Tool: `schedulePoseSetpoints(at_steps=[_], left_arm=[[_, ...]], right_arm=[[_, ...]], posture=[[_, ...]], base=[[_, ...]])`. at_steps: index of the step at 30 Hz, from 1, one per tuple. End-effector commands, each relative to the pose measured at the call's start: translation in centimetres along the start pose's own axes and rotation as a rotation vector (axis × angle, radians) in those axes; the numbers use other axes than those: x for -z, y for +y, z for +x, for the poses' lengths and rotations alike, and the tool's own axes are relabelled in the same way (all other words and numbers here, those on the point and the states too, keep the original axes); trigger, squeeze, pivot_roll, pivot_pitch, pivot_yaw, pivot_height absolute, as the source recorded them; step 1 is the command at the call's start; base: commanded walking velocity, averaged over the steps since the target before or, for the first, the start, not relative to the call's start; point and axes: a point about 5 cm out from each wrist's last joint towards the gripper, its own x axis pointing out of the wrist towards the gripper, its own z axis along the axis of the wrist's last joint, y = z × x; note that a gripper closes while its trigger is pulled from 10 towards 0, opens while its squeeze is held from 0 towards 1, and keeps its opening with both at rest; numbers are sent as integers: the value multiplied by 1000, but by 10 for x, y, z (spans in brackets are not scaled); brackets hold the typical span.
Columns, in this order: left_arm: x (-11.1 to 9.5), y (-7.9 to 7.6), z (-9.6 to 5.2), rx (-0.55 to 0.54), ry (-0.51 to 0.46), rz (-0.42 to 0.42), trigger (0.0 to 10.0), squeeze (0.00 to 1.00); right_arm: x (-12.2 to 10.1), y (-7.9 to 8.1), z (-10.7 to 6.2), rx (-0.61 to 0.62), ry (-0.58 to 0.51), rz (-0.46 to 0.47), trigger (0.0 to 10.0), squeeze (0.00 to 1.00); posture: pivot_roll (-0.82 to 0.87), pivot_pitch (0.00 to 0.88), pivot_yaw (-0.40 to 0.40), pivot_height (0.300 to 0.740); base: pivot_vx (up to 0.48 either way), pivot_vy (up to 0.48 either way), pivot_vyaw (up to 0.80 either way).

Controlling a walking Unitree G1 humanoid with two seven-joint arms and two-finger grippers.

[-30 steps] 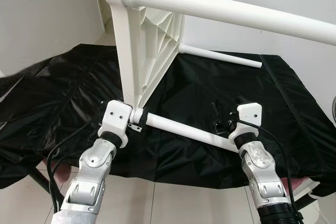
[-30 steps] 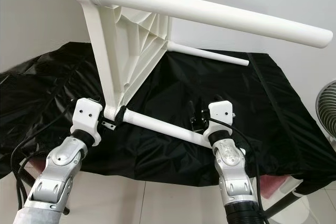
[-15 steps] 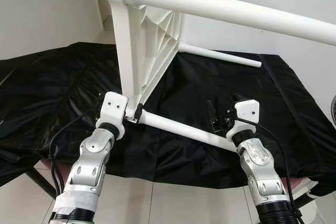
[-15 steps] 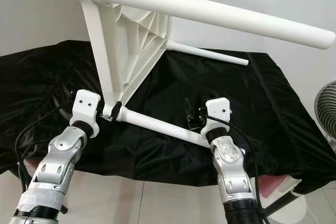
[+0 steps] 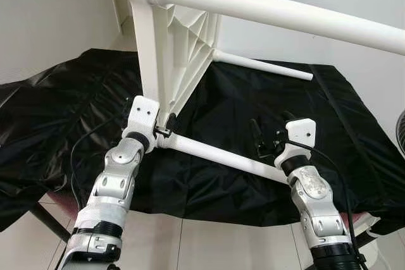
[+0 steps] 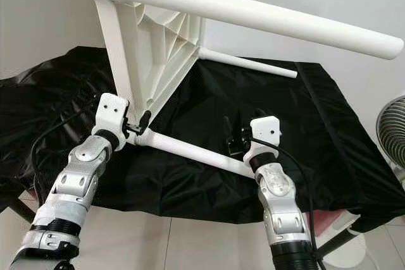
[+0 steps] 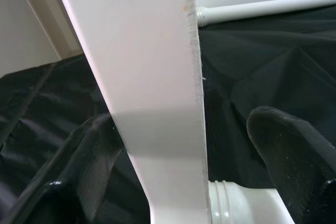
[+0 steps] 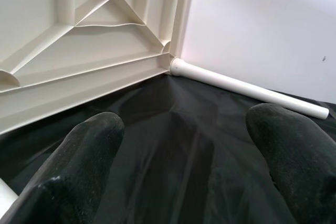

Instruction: Building children table

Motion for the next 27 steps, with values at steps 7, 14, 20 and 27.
schedulePoseSetpoints(at_steps=[7,14,20,27], left_arm=[[-8,6,13,-219,-30,-12,10000,0],[-11,1,22,-205,-30,-24,10000,0],[-18,-7,34,-157,-37,-49,10000,0],[-25,-12,43,-104,-56,-38,10000,0]], right_arm=[[-1,2,-2,-2,12,9,10000,0],[-4,1,-3,15,5,12,10000,0],[-6,0,-5,40,1,14,10000,0],[-7,2,-10,54,4,21,10000,0]], posture=[[-25,104,-33,740],[-53,108,-8,740],[-69,123,11,740],[-77,135,26,740]], base=[[0,0,0],[0,0,0],[0,0,0],[0,0,0]])
